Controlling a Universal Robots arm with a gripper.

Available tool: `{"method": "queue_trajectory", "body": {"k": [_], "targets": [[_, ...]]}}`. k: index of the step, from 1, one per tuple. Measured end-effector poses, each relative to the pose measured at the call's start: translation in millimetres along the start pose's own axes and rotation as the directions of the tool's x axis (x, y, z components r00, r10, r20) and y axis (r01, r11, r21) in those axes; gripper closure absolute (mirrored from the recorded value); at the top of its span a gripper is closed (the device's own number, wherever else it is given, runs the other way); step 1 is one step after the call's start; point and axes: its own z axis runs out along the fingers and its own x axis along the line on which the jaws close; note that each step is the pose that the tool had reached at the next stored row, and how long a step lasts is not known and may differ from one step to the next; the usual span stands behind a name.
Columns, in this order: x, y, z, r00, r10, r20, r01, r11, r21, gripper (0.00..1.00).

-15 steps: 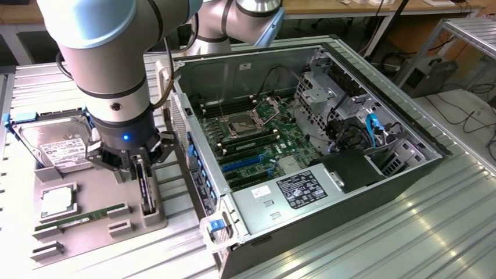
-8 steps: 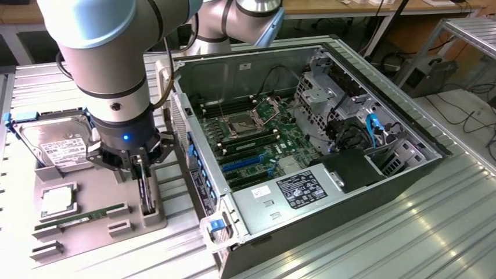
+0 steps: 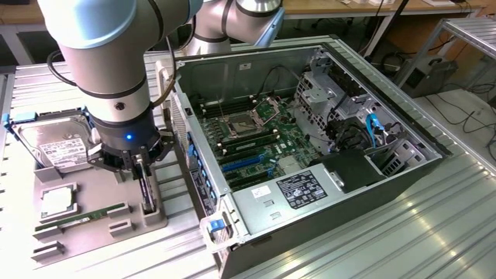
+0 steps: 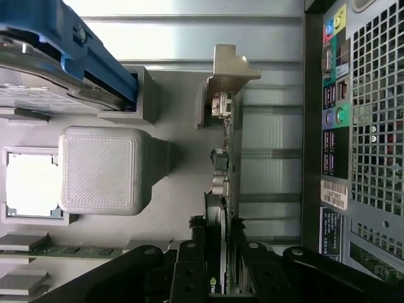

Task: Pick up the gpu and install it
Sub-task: 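Pick up the gpu and move the gpu toward the slot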

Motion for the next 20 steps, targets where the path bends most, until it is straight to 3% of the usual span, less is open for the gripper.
{"method": "queue_trajectory", "body": {"k": [5,8,20], "targets": [[0.0,0.0,-0.1,1.0000,0.000,0.0001,0.000,1.0000,-0.0001,0.74],[-0.1,0.3,-7.3,1.0000,0.000,0.0000,0.000,1.0000,0.0000,0.74],[-0.4,1.3,-62.0,1.0000,0.000,0.0001,0.000,1.0000,0.0000,0.74]]}}
